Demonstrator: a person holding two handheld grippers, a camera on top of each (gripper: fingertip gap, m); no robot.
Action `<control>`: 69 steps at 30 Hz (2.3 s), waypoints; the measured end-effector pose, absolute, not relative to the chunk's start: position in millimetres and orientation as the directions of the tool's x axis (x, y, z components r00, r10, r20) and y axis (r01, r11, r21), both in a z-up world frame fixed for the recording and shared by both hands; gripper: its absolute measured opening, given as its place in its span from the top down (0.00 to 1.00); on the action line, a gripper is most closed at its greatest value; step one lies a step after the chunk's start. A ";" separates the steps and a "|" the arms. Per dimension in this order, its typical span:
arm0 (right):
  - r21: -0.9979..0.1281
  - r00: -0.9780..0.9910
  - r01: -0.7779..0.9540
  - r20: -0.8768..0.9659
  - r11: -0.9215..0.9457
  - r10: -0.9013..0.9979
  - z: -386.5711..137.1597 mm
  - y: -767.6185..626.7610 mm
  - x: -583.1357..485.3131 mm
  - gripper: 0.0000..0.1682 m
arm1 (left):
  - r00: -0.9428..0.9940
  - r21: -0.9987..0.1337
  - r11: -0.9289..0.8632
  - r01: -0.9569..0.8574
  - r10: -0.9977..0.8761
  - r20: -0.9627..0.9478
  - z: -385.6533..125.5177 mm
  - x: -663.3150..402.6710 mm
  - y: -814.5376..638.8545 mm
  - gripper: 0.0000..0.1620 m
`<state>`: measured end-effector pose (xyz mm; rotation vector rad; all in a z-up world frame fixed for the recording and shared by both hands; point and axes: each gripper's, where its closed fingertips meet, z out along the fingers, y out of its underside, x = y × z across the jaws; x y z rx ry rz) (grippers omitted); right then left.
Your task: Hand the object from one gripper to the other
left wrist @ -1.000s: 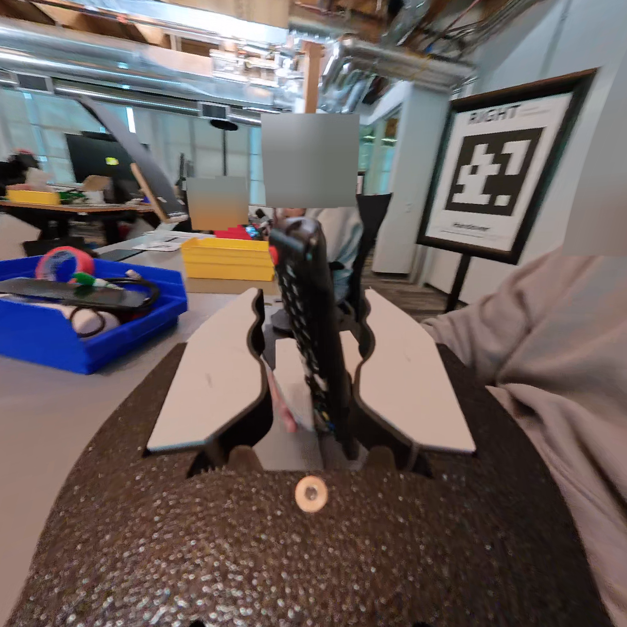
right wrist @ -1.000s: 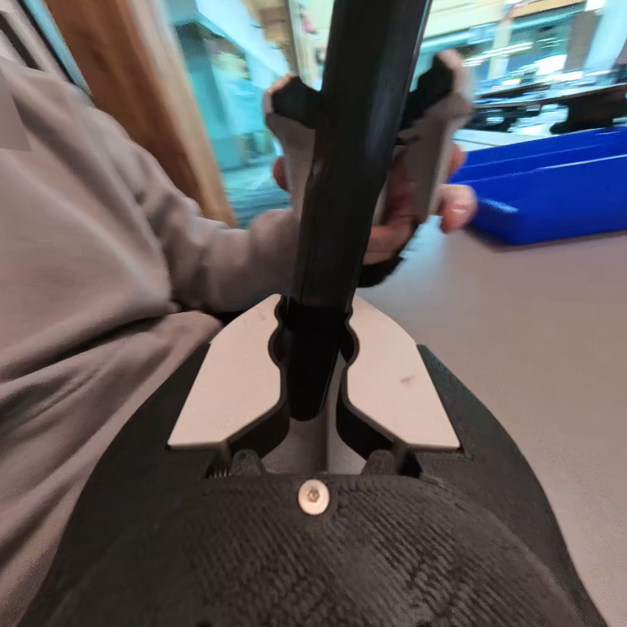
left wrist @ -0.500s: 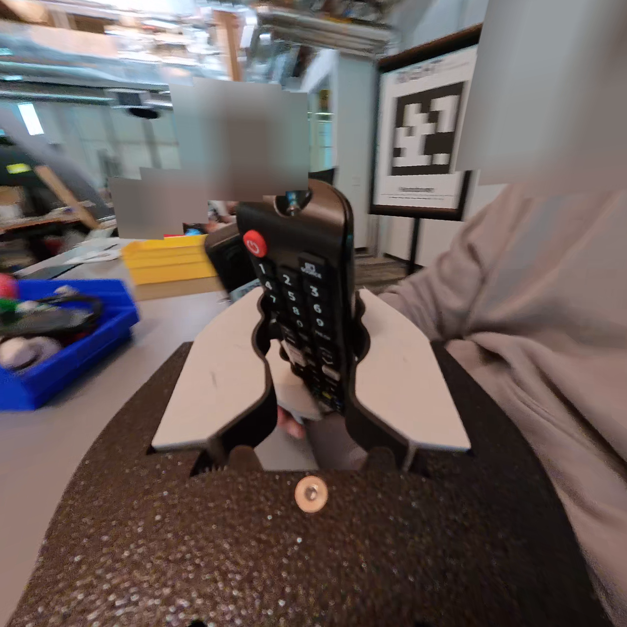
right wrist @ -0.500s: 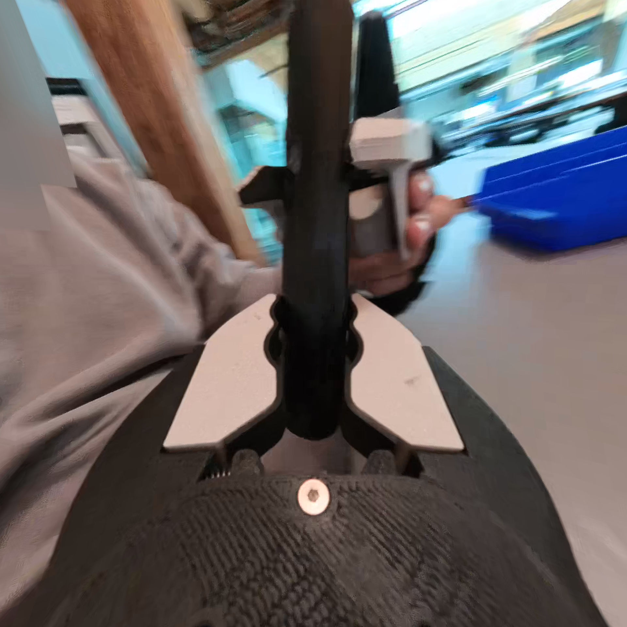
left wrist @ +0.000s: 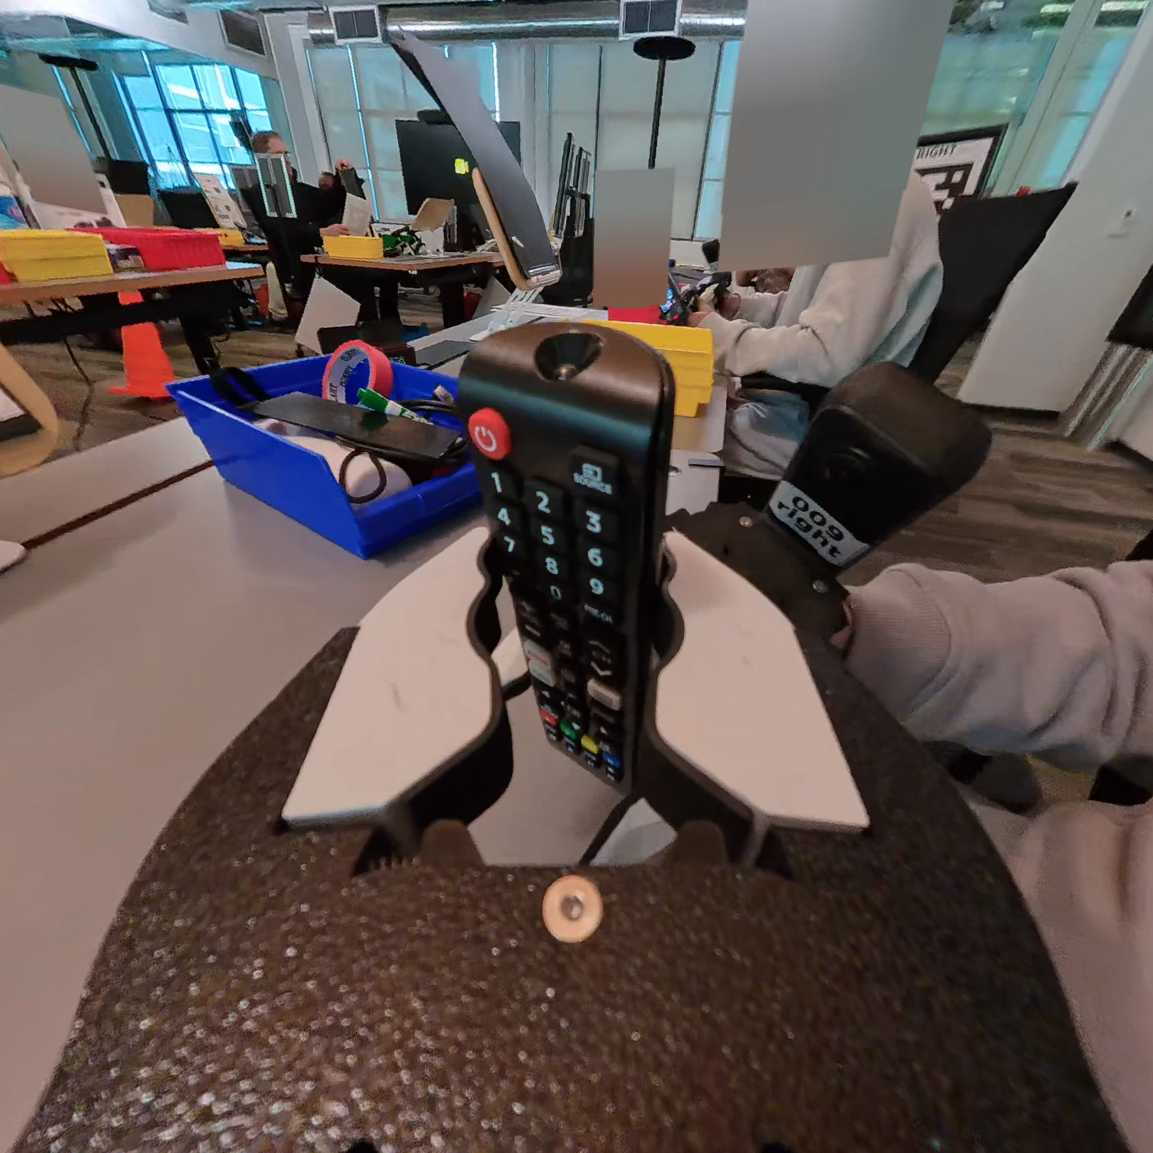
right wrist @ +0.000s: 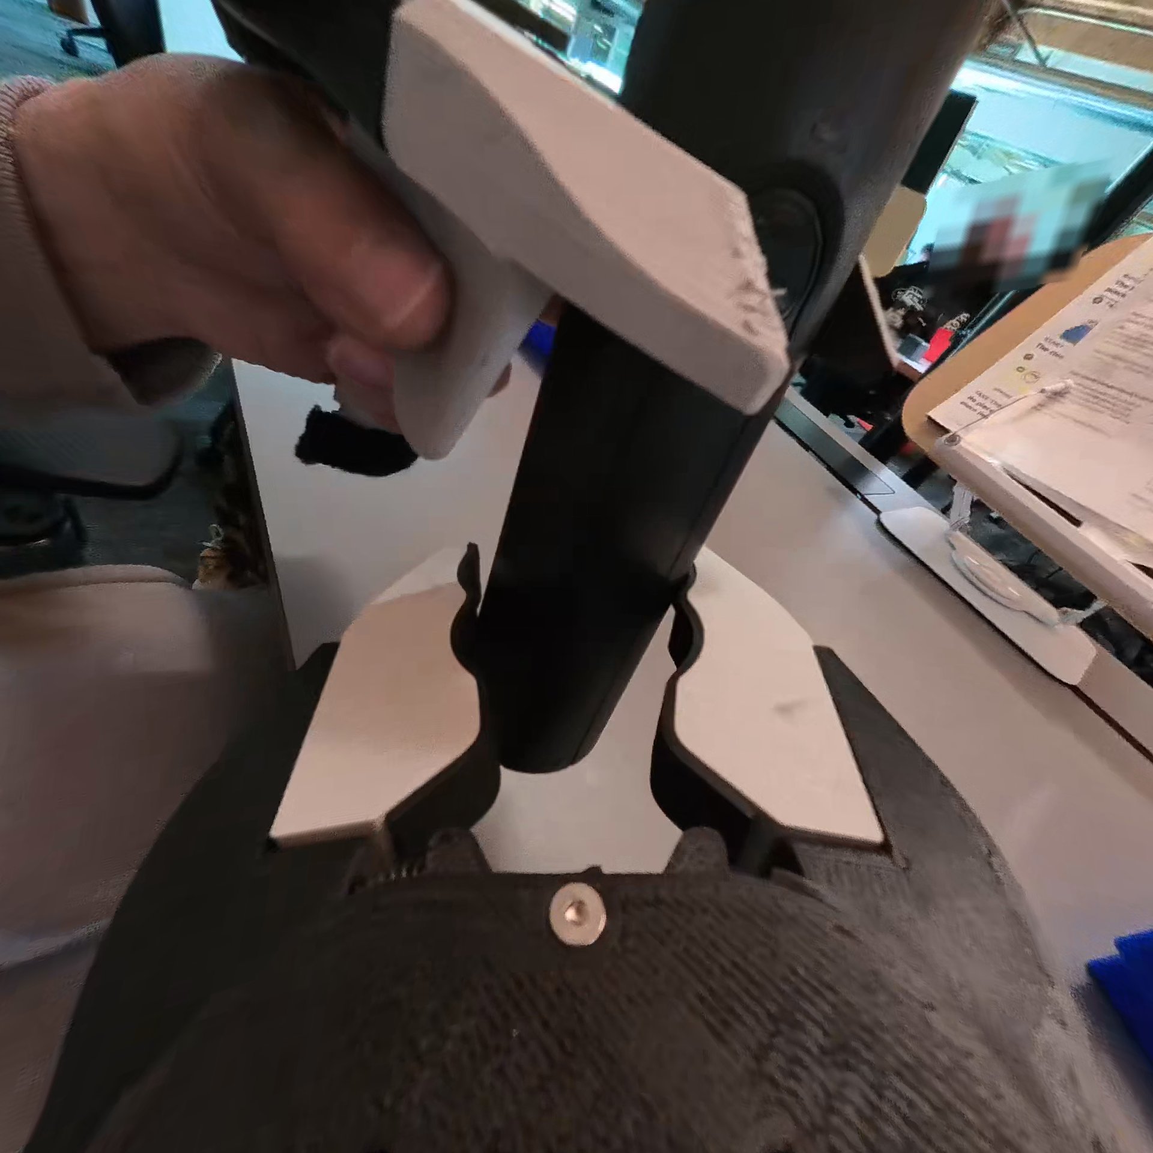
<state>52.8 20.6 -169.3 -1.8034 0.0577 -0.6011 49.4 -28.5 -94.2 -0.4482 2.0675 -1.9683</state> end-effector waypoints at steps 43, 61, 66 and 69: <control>-0.962 0.951 -0.003 -0.087 0.272 -0.298 -100.5 -51.0 74.6 0.55 | -0.860 -0.703 -0.533 -0.471 0.097 0.502 -77.9 80.1 19.7 0.86; -0.998 0.887 0.043 0.062 -0.052 -0.458 -86.1 -56.4 68.4 0.85 | -0.953 -0.975 -0.055 -0.213 -0.206 0.220 -145.4 76.4 -15.8 0.60; -0.884 0.648 0.158 0.429 -0.440 -0.629 -101.6 -70.5 91.5 0.85 | -0.915 -0.999 -0.002 -0.038 -0.403 0.036 -117.9 78.9 -13.9 0.59; -0.740 0.488 0.237 0.651 -0.630 -0.582 -110.3 -65.1 97.0 0.85 | -0.894 -0.998 -0.066 0.000 -0.448 0.029 -90.0 63.9 -23.3 0.60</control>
